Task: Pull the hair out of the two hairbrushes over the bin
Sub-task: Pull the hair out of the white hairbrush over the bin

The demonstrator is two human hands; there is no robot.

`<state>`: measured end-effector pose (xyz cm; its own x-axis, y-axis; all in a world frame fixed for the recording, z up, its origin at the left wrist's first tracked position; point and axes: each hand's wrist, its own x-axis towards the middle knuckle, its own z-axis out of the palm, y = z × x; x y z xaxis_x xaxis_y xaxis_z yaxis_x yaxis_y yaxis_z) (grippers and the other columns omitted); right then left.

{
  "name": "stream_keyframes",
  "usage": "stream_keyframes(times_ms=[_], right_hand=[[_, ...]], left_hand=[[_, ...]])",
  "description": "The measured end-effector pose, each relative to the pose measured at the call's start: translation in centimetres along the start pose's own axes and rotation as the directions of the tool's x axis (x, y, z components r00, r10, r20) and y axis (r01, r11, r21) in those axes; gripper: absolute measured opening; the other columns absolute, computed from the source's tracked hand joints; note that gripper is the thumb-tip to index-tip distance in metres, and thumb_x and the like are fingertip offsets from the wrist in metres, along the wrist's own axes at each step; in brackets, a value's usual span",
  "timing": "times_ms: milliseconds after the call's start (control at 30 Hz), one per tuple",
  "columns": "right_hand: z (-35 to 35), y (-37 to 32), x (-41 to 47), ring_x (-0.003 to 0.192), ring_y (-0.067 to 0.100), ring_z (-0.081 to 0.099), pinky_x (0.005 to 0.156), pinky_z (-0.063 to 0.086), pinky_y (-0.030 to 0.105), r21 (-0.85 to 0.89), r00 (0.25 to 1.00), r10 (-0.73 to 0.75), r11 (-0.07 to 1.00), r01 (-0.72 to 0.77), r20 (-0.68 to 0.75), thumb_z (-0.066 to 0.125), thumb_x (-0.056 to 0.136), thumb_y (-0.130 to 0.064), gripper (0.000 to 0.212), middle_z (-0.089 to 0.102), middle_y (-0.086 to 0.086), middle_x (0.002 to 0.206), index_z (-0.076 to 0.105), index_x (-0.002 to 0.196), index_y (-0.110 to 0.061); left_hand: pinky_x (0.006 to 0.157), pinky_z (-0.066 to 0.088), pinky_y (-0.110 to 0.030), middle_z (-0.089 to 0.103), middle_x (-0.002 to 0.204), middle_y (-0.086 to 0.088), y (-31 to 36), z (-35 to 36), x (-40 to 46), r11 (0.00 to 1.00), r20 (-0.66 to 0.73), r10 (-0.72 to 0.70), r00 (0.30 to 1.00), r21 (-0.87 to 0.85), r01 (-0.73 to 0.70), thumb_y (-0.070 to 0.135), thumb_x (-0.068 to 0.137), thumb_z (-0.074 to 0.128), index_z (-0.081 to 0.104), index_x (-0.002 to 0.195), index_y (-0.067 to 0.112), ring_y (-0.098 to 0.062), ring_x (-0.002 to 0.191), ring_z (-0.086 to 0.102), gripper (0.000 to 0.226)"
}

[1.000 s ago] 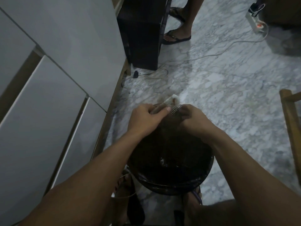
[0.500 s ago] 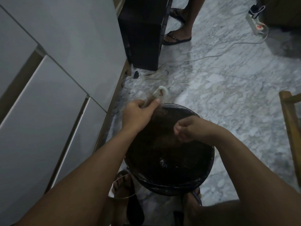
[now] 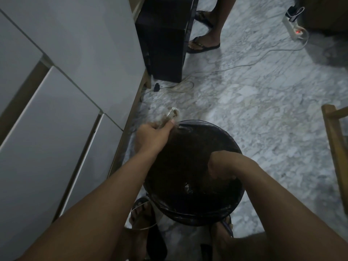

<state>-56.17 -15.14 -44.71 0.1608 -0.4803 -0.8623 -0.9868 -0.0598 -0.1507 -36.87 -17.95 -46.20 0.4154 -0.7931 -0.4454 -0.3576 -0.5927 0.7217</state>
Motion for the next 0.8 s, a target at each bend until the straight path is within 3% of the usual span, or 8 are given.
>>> stream_keyframes(times_ms=[100,167,333,433,500,567,700,800], right_hand=[[0.4,0.3,-0.1,0.103,0.032,0.065,0.085,0.051,0.036,-0.08,0.995,0.043,0.996,-0.051,-0.092,0.048,0.091,-0.009,0.027,0.068,0.017,0.114,0.066,0.11,-0.002],[0.6,0.5,-0.1,0.106,0.032,0.064,0.088,0.051,0.038,-0.077,0.988,0.063,0.994,-0.074,-0.141,0.047,0.091,-0.009,0.027,0.067,0.017,0.116,0.064,0.111,-0.003],[0.6,1.0,0.9,0.089,0.033,0.063,0.074,0.05,0.035,0.091,0.962,0.045,0.996,-0.021,-0.269,0.049,0.09,-0.013,0.022,0.069,0.018,0.108,0.065,0.103,-0.006],[0.3,0.9,1.3,0.109,0.034,0.062,0.089,0.052,0.038,0.172,0.898,0.031,0.984,0.051,-0.439,0.057,0.083,-0.012,0.04,0.067,0.012,0.12,0.062,0.122,-0.02],[-0.1,0.8,1.2,0.115,0.031,0.06,0.096,0.049,0.039,0.291,0.8,0.084,0.95,0.117,-0.594,0.063,0.082,-0.013,0.047,0.066,0.009,0.124,0.058,0.128,-0.021],[-0.6,0.7,1.1,0.112,0.026,0.062,0.097,0.049,0.037,0.404,0.725,0.126,0.887,0.223,-0.677,0.071,0.082,-0.019,0.05,0.067,0.005,0.122,0.057,0.13,-0.02],[-0.6,0.5,1.2,0.096,0.021,0.063,0.092,0.051,0.04,0.332,0.722,-0.036,0.871,0.362,-0.691,0.076,0.077,-0.024,0.055,0.059,0.006,0.12,0.059,0.129,-0.028],[-0.5,0.4,1.5,0.086,0.012,0.061,0.087,0.052,0.032,0.279,0.689,-0.074,0.879,0.386,-0.721,0.075,0.078,-0.016,0.029,0.067,0.002,0.108,0.075,0.107,-0.023]], left_hand=[[0.067,0.056,-0.033,0.072,0.076,-0.002,0.0,-0.4,0.5,0.999,-0.102,0.023,0.995,-0.027,-0.026,0.066,0.074,0.068,0.071,0.075,0.017,-0.021,0.073,0.069,0.049],[0.064,0.051,-0.029,0.071,0.076,-0.001,-0.1,-0.7,0.7,0.998,-0.094,0.065,0.993,0.007,-0.064,0.065,0.075,0.068,0.072,0.076,0.017,-0.018,0.074,0.068,0.048],[0.06,0.052,-0.03,0.072,0.077,-0.004,-0.2,0.0,0.0,0.984,0.186,0.087,0.979,0.136,-0.114,0.063,0.071,0.074,0.07,0.078,0.015,-0.021,0.067,0.068,0.048],[0.048,0.045,-0.025,0.069,0.074,-0.002,-0.1,0.5,-0.4,0.97,0.353,0.024,0.935,0.219,-0.108,0.055,0.072,0.077,0.069,0.077,0.016,-0.017,0.056,0.063,0.04],[0.042,0.042,-0.022,0.067,0.07,-0.001,-0.1,0.6,-0.6,0.958,0.404,0.005,0.915,0.26,-0.12,0.052,0.073,0.078,0.068,0.075,0.016,-0.015,0.051,0.06,0.037],[0.037,0.038,-0.019,0.066,0.066,0.0,0.0,0.7,-0.9,0.944,0.446,0.003,0.895,0.294,-0.15,0.051,0.074,0.078,0.069,0.075,0.015,-0.014,0.045,0.058,0.038],[0.035,0.038,-0.018,0.067,0.068,-0.002,0.4,0.6,-1.3,0.926,0.51,-0.007,0.86,0.328,-0.187,0.052,0.075,0.077,0.073,0.085,0.01,-0.014,0.043,0.056,0.043],[0.04,0.042,-0.021,0.067,0.068,-0.003,0.5,0.5,-1.3,0.912,0.529,-0.026,0.849,0.36,-0.197,0.055,0.074,0.076,0.074,0.088,0.008,-0.018,0.043,0.057,0.048]])
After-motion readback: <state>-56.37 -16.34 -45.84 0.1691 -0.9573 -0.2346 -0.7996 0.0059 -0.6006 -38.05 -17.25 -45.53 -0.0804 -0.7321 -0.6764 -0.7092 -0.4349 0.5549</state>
